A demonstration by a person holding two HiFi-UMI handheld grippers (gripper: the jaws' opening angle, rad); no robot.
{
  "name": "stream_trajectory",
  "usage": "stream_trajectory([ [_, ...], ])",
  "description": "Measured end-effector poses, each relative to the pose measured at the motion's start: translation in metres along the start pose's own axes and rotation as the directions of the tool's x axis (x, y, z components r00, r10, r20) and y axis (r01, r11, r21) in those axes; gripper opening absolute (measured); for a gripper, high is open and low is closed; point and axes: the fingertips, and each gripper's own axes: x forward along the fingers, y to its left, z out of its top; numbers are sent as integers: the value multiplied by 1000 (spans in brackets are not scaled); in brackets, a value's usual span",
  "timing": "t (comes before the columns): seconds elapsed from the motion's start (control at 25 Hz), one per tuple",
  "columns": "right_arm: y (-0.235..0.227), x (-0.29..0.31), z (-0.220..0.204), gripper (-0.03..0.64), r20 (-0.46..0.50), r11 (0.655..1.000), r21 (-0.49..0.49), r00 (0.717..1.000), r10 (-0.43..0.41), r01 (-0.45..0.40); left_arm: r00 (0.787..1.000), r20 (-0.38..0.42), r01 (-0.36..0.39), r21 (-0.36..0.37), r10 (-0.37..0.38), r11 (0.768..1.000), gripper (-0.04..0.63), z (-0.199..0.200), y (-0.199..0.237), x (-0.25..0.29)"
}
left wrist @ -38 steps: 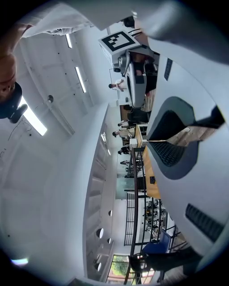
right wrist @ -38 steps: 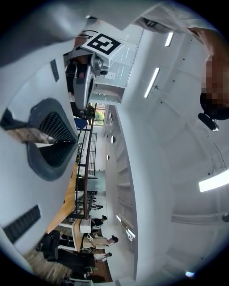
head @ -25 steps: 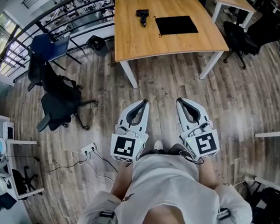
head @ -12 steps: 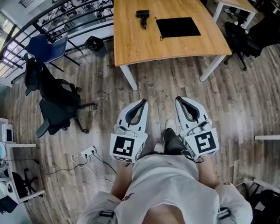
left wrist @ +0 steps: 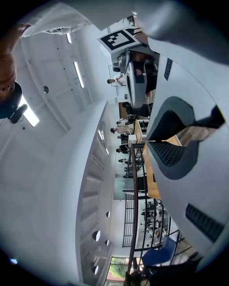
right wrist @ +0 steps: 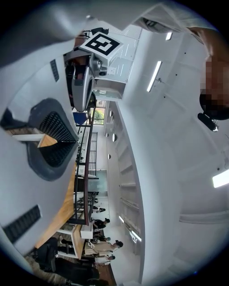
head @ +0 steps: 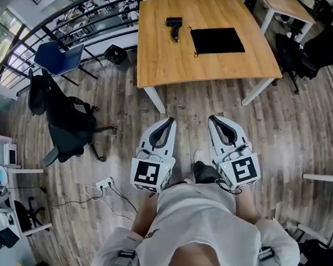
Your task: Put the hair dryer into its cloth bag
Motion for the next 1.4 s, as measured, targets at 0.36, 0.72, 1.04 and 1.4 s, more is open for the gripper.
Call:
stream_trajectory([
  [0.36, -53, 42, 2, 20, 7, 999, 22, 999, 39, -39, 999, -20, -48, 1, 48, 999, 23, 13, 21, 58],
  [0.72, -100, 72, 1, 21, 1, 996, 35, 997, 80, -80, 994, -43, -96, -2, 96, 995, 23, 21, 31, 108],
  [1.04, -120, 95, -4, 21, -9, 992, 43, 993, 120, -119, 987, -67, -144, -4, 143, 990, 23, 17, 49, 132],
  [1.4, -135, 129, -11, 21, -32, 990, 50, 991, 131, -130, 986, -79, -147, -20, 145, 989, 23, 13, 74, 159],
])
